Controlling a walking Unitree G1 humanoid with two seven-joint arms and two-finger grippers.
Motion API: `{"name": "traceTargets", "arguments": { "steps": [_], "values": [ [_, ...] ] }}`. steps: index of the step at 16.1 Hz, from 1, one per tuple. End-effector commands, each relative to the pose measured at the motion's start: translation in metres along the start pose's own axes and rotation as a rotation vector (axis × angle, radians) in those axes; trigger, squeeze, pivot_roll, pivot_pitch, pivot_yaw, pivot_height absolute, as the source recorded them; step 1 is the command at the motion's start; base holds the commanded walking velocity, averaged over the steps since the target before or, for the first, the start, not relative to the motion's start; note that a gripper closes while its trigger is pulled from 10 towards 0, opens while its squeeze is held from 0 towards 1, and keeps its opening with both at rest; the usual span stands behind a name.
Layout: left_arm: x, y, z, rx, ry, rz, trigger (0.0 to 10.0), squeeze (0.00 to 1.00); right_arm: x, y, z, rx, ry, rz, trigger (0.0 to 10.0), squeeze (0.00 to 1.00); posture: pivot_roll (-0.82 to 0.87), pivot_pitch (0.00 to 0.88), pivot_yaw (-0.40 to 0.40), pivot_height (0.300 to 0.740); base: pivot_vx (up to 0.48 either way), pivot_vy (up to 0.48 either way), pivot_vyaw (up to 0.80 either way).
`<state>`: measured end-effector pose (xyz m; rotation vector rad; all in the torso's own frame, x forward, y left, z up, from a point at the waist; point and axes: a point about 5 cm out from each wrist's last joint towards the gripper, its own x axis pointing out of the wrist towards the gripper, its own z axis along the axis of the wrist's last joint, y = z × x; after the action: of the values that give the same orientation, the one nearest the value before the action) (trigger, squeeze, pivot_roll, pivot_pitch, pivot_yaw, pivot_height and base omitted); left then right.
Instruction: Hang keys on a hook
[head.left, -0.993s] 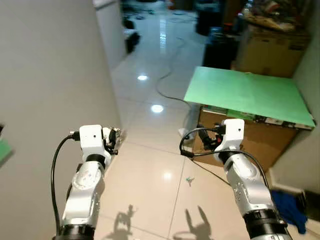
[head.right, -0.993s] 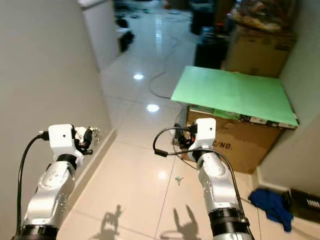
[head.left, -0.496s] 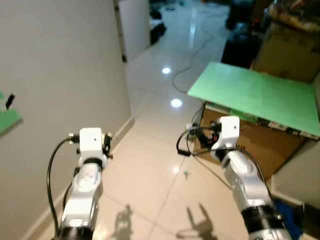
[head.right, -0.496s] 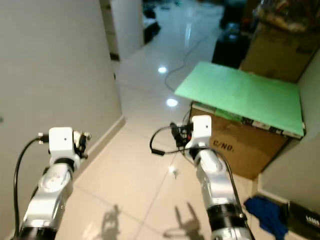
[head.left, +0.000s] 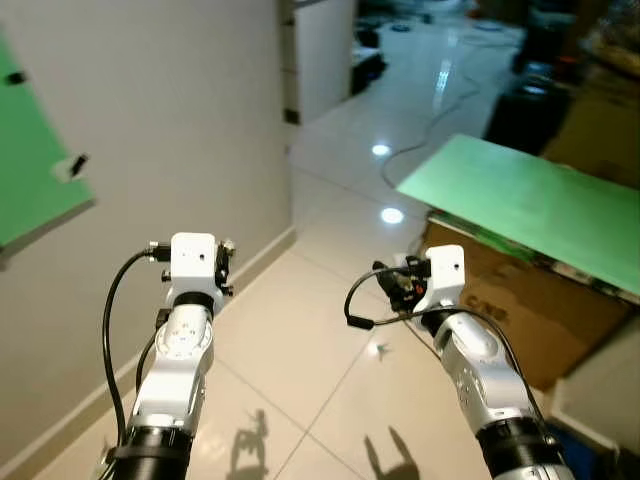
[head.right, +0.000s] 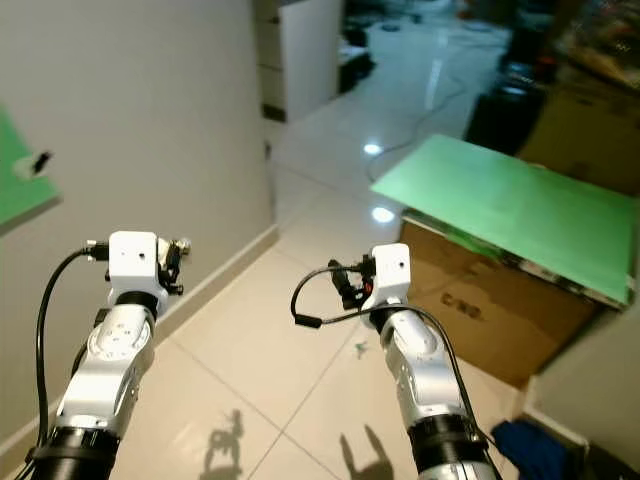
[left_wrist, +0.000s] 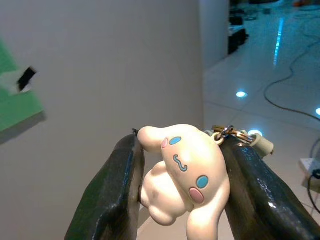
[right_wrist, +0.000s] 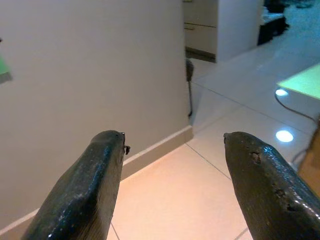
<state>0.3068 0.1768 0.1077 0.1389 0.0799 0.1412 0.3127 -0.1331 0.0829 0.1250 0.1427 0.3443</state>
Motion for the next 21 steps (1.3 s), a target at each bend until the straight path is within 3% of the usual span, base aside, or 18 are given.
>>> {"name": "traceTargets", "arguments": {
  "steps": [1, 2, 3, 4, 6, 7, 9, 11, 17, 19, 21],
  "values": [
    [0.001, 0.004, 0.002, -0.097, -0.006, 0.030, 10.0, 0.00, 0.002, -0.009, 0.013, -0.020, -0.078, -0.086, 10.0, 0.00, 0.08, 0.000, 0.020, 0.740, 0.000, 0.000, 0.42],
    [0.000, 0.008, 0.002, -0.139, -0.024, 0.038, 10.0, 0.00, 0.000, -0.021, 0.018, -0.024, -0.116, -0.203, 10.0, 0.00, 0.08, 0.000, 0.020, 0.740, 0.000, 0.000, 0.41],
    [-0.001, 0.016, -0.004, -0.180, -0.029, 0.045, 10.0, 0.00, -0.010, -0.051, 0.025, 0.028, -0.168, -0.438, 10.0, 0.00, 0.09, 0.000, 0.013, 0.740, 0.000, 0.000, 0.42],
    [-0.002, 0.018, -0.006, -0.184, -0.030, 0.047, 10.0, 0.00, -0.013, -0.058, 0.023, 0.031, -0.163, -0.482, 10.0, 0.00, 0.08, 0.000, 0.010, 0.740, 0.000, 0.000, 0.41],
    [-0.005, 0.017, -0.008, -0.163, -0.047, 0.024, 10.0, 0.00, -0.020, -0.072, 0.009, 0.022, -0.054, -0.561, 10.0, 0.00, 0.08, 0.000, 0.003, 0.740, 0.000, 0.000, 0.00],
    [-0.006, 0.016, -0.008, -0.139, -0.048, 0.019, 10.0, 0.00, -0.018, -0.068, 0.007, 0.024, -0.039, -0.499, 10.0, 0.00, 0.08, 0.000, 0.000, 0.740, 0.000, 0.000, 0.00],
    [-0.008, 0.018, -0.013, -0.144, -0.012, 0.109, 10.0, 0.00, -0.010, -0.054, 0.013, 0.027, -0.081, -0.396, 10.0, 0.00, 0.08, 0.000, -0.003, 0.740, 0.000, -0.461, 0.47],
    [-0.009, 0.018, -0.015, -0.072, 0.002, 0.148, 10.0, 0.00, -0.005, -0.050, 0.016, 0.032, -0.086, -0.358, 10.0, 0.00, 0.08, 0.000, -0.004, 0.740, 0.000, -0.463, 0.21],
    [-0.011, 0.018, -0.015, -0.026, 0.023, 0.170, 10.0, 0.00, 0.000, -0.040, 0.016, 0.027, -0.067, -0.243, 10.0, 0.00, 0.09, 0.000, -0.013, 0.740, 0.000, -0.467, 0.00],
    [-0.011, 0.018, -0.020, -0.022, 0.057, 0.171, 10.0, 0.00, -0.007, -0.045, 0.012, 0.010, -0.058, -0.256, 10.0, 0.00, 0.09, 0.000, -0.018, 0.740, 0.000, -0.465, 0.00],
    [-0.009, 0.018, -0.015, 0.004, 0.013, 0.142, 10.0, 0.00, -0.019, -0.062, 0.003, -0.035, -0.008, -0.365, 10.0, 0.00, 0.09, 0.000, -0.017, 0.740, 0.000, 0.000, 0.00]
  ]
}}
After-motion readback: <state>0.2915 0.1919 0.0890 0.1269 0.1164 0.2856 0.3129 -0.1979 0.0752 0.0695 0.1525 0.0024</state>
